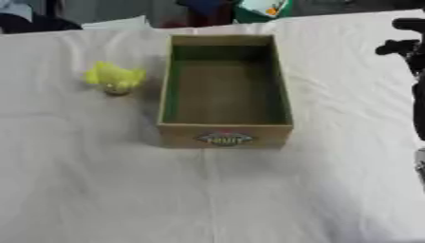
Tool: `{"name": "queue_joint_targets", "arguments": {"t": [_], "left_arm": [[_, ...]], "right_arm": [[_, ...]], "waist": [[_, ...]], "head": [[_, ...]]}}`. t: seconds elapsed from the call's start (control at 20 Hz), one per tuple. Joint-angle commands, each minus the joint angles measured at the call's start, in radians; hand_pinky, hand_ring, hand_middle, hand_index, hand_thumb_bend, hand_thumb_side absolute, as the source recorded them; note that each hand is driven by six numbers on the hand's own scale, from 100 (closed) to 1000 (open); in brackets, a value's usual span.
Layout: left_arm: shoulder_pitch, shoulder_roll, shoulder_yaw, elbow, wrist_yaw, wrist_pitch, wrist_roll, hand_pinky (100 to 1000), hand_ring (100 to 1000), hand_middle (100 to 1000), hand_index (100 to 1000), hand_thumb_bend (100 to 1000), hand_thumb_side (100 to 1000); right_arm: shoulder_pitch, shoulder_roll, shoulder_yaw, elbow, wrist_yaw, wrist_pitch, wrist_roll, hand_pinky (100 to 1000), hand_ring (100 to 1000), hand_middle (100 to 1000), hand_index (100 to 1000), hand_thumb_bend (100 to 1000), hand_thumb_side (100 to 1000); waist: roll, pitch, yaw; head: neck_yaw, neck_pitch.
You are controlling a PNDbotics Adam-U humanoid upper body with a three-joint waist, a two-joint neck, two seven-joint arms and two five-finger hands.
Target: Pick up objects on the table and place them in the box.
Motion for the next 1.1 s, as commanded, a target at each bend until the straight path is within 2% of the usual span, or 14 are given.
{"name": "queue_joint_targets", "arguments": {"t": [0.05,0.3,0.55,0.7,1.1], "left_arm": [[-0.047,0.006,-0.016,0.024,-0.025,-0.058,-0.085,626,785,810,990,315,588],[-0.098,-0.026,-0.040,0.060,-0.055,-0.062,-0.102,626,785,808,987,317,602],[-0.105,-0.029,-0.042,0.069,-0.063,-0.066,-0.098,626,785,808,987,317,602],[-0.146,-0.069,-0.059,0.098,-0.057,-0.064,-0.121,623,779,793,978,330,623],[-0.251,-0.129,-0.054,0.188,-0.040,-0.057,-0.180,623,777,789,976,326,633]], "right_arm": [[-0.014,-0.028,-0.001,-0.020,-0.003,-0.001,0.005,827,598,725,934,100,749],[-0.016,-0.029,0.002,-0.020,-0.004,0.000,0.009,827,598,726,935,100,748],[-0.016,-0.029,0.002,-0.020,-0.004,0.000,0.009,827,598,726,935,100,748],[-0.032,-0.027,0.010,-0.020,-0.008,-0.001,0.018,828,599,726,933,100,752],[-0.052,-0.024,0.016,-0.020,-0.014,-0.001,0.031,828,599,726,933,100,752]], "waist": [[0.004,-0.014,-0.003],[0.007,-0.009,-0.010],[0.007,-0.009,-0.010],[0.003,-0.002,-0.033],[0.008,0.010,-0.061]], "head": [[0.010,-0.014],[0.018,-0.018],[0.018,-0.018],[0.054,-0.020],[0.079,-0.039]]}}
